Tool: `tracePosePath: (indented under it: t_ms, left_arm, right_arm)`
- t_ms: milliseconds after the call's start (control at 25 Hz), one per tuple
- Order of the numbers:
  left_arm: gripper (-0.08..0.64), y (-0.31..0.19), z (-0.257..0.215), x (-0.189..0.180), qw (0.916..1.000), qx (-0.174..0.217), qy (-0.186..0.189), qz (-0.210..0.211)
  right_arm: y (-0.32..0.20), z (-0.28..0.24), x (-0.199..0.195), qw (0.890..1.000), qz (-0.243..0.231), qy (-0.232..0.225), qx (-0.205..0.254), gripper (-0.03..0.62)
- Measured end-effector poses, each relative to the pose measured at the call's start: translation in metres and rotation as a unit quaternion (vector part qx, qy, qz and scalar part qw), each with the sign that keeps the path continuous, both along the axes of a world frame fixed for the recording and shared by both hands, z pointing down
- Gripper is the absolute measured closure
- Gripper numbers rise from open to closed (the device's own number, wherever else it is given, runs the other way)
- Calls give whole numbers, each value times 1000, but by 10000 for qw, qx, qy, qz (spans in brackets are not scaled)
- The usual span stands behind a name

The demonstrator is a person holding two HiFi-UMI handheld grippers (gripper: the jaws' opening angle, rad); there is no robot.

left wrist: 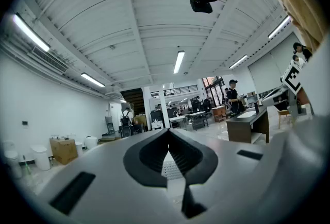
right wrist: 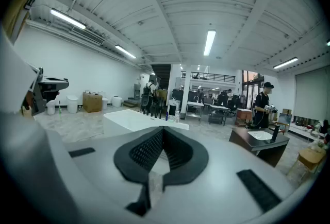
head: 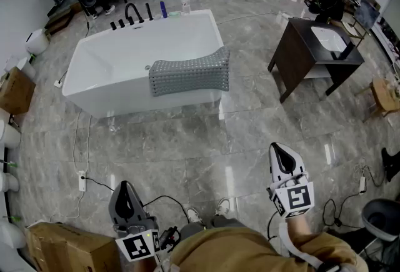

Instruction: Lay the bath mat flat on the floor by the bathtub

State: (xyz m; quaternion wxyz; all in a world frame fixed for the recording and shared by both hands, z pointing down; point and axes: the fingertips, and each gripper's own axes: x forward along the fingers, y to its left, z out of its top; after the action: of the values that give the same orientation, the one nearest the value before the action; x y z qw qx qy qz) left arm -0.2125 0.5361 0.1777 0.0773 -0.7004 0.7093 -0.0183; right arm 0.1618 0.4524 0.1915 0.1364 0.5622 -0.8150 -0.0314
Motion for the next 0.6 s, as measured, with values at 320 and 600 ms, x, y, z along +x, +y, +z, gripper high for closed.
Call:
tracePosePath:
  t_ms: [320, 600]
  left_arm:
    - [555, 8, -13, 8, 9997, 158, 170, 115]
    - [555, 7, -21, 31, 9998, 186, 41, 69]
  right_arm:
    - [16, -13, 10, 9999, 81, -99, 67, 588]
    - [12, -20, 38, 9987, 72, -461, 209, 588]
